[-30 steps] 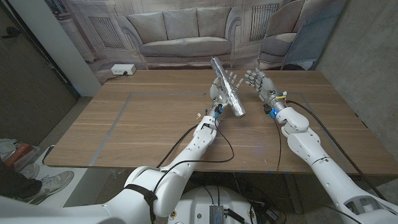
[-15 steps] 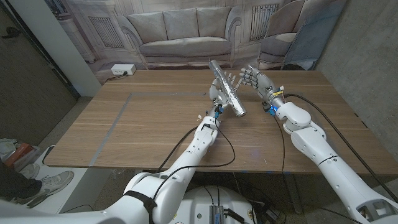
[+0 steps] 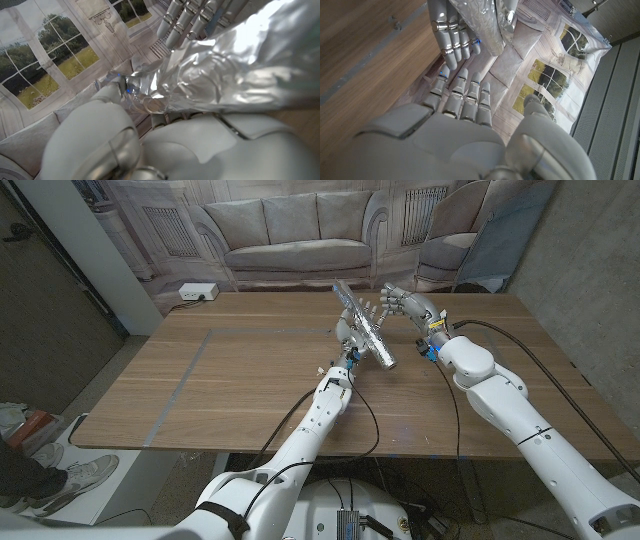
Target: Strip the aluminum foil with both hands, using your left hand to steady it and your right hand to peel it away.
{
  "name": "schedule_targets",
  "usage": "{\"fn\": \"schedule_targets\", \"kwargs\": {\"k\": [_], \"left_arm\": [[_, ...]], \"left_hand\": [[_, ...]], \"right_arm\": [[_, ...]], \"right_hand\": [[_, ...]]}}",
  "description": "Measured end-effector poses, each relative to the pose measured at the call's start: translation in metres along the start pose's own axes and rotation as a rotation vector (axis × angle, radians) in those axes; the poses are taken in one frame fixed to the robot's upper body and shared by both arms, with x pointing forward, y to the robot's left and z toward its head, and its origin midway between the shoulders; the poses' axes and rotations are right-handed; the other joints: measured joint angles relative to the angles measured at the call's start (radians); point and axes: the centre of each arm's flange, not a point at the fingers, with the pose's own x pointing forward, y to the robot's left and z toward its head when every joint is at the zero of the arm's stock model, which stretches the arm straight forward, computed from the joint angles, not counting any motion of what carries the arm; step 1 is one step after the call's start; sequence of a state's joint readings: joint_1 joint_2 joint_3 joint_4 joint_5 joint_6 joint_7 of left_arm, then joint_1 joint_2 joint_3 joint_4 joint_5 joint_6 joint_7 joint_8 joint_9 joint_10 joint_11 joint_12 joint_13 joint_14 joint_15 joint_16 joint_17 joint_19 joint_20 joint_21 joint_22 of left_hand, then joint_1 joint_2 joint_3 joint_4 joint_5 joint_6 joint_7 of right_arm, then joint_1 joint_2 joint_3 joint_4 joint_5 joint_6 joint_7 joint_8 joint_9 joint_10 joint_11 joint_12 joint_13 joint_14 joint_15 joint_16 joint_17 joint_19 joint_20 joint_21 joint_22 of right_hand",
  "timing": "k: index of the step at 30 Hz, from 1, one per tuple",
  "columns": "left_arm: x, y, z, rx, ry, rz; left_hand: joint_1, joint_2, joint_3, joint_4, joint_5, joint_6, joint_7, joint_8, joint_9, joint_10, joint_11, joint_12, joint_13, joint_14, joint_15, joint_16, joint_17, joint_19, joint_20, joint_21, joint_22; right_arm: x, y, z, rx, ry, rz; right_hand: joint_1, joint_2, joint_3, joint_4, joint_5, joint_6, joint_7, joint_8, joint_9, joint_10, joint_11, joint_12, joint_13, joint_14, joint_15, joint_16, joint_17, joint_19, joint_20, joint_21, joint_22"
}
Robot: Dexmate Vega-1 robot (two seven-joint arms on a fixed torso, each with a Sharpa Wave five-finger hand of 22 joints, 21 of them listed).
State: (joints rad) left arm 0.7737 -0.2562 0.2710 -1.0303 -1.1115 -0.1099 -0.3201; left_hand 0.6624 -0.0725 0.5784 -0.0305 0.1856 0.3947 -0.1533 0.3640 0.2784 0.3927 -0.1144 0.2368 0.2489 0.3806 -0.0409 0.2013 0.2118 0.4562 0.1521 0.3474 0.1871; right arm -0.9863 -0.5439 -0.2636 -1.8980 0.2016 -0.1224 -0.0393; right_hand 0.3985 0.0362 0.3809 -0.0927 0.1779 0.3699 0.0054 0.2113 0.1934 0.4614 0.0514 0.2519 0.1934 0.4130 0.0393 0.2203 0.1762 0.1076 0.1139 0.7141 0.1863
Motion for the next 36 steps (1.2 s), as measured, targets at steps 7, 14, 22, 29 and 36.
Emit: {"fn": "schedule_targets", "kwargs": {"k": [7, 14, 22, 29, 36], "left_arm": [[-0.002, 0.003, 0.001, 0.021, 0.008, 0.013], [-0.002, 0.005, -0.001, 0.044, 0.014, 0.007], [0.000, 0.008, -0.003, 0.059, 0.024, 0.011], [0.002, 0.008, -0.003, 0.061, 0.024, 0.005], [0.004, 0.008, -0.003, 0.064, 0.024, 0.006]], "left_hand": [[-0.040, -0.089, -0.069, -0.013, 0.000, -0.067, 0.020, -0.011, 0.000, -0.039, 0.006, -0.004, 0.005, -0.023, 0.000, -0.006, 0.000, -0.001, 0.000, -0.014, -0.003], [-0.102, -0.141, -0.167, -0.015, 0.015, -0.098, 0.041, -0.020, -0.004, -0.062, 0.021, -0.004, 0.008, -0.040, 0.000, -0.006, 0.000, -0.001, 0.007, -0.029, -0.003], [-0.125, -0.139, -0.213, -0.028, 0.023, -0.109, 0.052, -0.024, -0.009, -0.071, 0.027, -0.004, 0.009, -0.046, -0.002, -0.006, 0.000, 0.004, 0.017, -0.030, -0.003], [-0.143, -0.128, -0.240, -0.039, 0.031, -0.094, 0.052, -0.016, -0.009, -0.079, 0.025, -0.013, 0.009, -0.049, -0.002, -0.006, 0.000, 0.008, 0.027, -0.038, -0.003], [-0.135, -0.120, -0.248, -0.046, 0.037, -0.091, 0.052, -0.016, -0.009, -0.079, 0.025, -0.013, 0.009, -0.049, -0.002, -0.006, 0.000, 0.004, 0.034, -0.038, -0.003]], "right_arm": [[0.002, 0.004, 0.016, -0.056, 0.026, -0.027], [0.008, 0.007, 0.025, -0.085, 0.093, -0.049], [0.008, 0.006, 0.016, -0.110, 0.196, -0.084], [0.011, 0.014, 0.030, -0.150, 0.203, -0.104], [0.012, 0.028, 0.045, -0.208, 0.193, -0.119]], "right_hand": [[0.008, -0.008, -0.004, -0.012, 0.000, 0.006, 0.006, 0.000, 0.000, 0.000, 0.000, 0.000, 0.000, 0.000, 0.000, 0.000, 0.003, 0.010, 0.005, 0.007, 0.000], [0.004, -0.029, -0.024, -0.015, 0.000, 0.022, 0.022, 0.007, 0.000, 0.012, 0.004, 0.009, 0.005, 0.017, 0.009, 0.000, 0.008, 0.050, 0.000, 0.007, 0.000], [0.049, -0.033, -0.016, -0.042, 0.012, 0.066, 0.019, 0.015, 0.004, 0.056, -0.005, 0.022, 0.005, 0.071, -0.021, 0.007, 0.010, 0.100, -0.018, 0.020, 0.002], [0.129, 0.000, -0.007, -0.057, 0.012, 0.139, 0.001, 0.040, 0.013, 0.148, -0.015, 0.066, 0.023, 0.201, -0.072, 0.068, 0.045, 0.163, -0.042, 0.049, 0.010], [0.145, -0.011, -0.028, -0.061, 0.012, 0.172, 0.004, 0.051, 0.018, 0.200, -0.022, 0.092, 0.034, 0.223, -0.086, 0.094, 0.071, 0.164, -0.042, 0.049, 0.012]]}}
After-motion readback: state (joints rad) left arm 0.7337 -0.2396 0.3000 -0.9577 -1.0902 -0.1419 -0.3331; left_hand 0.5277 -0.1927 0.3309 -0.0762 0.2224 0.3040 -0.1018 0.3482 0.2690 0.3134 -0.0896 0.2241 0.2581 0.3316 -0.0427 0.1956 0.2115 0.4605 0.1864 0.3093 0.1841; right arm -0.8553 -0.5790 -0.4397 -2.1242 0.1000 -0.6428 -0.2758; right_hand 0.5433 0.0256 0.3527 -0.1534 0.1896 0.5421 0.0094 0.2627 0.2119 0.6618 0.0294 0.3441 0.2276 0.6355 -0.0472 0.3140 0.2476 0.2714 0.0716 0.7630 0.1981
